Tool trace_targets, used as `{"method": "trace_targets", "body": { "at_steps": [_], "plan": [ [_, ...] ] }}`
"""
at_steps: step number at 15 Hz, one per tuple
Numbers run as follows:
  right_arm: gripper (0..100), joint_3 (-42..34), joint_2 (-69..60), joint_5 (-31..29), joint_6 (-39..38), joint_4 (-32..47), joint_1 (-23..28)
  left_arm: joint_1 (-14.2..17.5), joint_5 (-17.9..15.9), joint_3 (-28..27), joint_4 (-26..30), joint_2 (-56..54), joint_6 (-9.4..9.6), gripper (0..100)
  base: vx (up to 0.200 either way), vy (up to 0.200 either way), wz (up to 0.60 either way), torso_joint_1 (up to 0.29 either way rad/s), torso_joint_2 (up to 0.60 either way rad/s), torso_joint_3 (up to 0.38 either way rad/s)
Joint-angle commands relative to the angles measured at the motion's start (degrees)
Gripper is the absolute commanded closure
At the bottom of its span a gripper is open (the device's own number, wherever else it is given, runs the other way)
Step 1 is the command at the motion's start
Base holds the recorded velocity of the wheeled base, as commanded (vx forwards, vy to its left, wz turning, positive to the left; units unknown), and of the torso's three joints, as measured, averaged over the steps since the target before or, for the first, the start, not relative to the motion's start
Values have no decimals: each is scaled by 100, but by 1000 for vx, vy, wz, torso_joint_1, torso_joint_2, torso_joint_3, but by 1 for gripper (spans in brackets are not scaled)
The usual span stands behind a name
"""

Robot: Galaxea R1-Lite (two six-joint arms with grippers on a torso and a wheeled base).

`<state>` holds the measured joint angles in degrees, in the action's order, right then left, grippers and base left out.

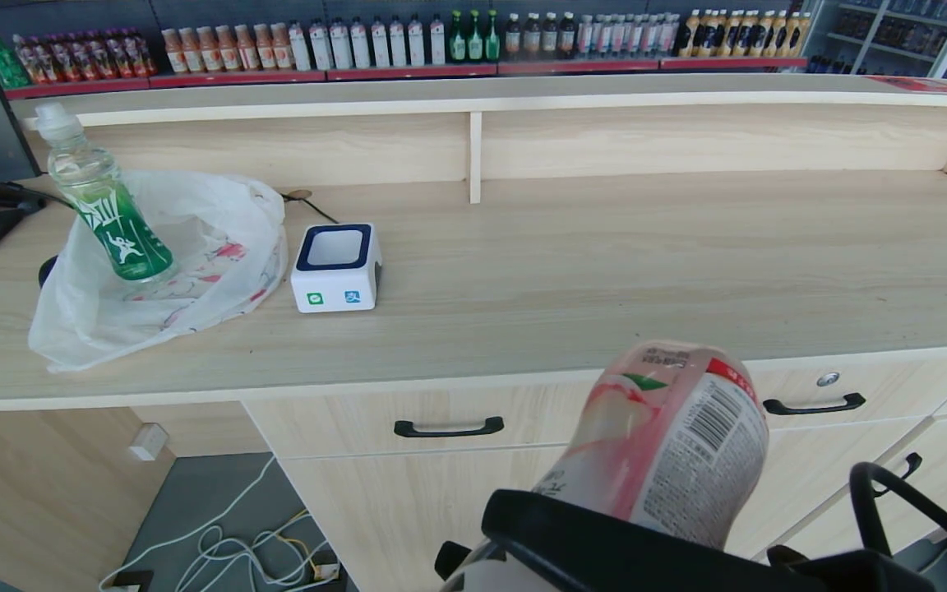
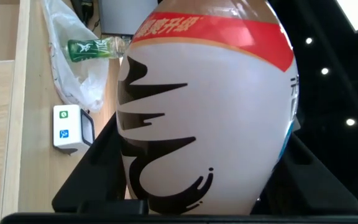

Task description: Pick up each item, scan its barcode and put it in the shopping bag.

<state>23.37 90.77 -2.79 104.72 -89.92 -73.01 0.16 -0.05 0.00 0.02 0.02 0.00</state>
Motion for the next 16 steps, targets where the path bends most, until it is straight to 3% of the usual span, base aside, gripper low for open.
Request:
{"method": "trace_targets", "body": {
  "at_steps": [1, 7, 16],
  "plan": [
    [100, 62, 20, -2, 84, -8, -3, 2, 5, 0, 6, -2, 0, 0, 0, 0, 0, 0, 0, 0],
    [100, 186, 11, -2, 356, -8, -3, 2, -4, 0, 6, -2, 0, 0, 0, 0, 0, 0, 0, 0],
    [100, 256, -42, -11, 128, -8, -3, 2, -4, 0, 6, -2, 0, 0, 0, 0, 0, 0, 0, 0]
  ]
}}
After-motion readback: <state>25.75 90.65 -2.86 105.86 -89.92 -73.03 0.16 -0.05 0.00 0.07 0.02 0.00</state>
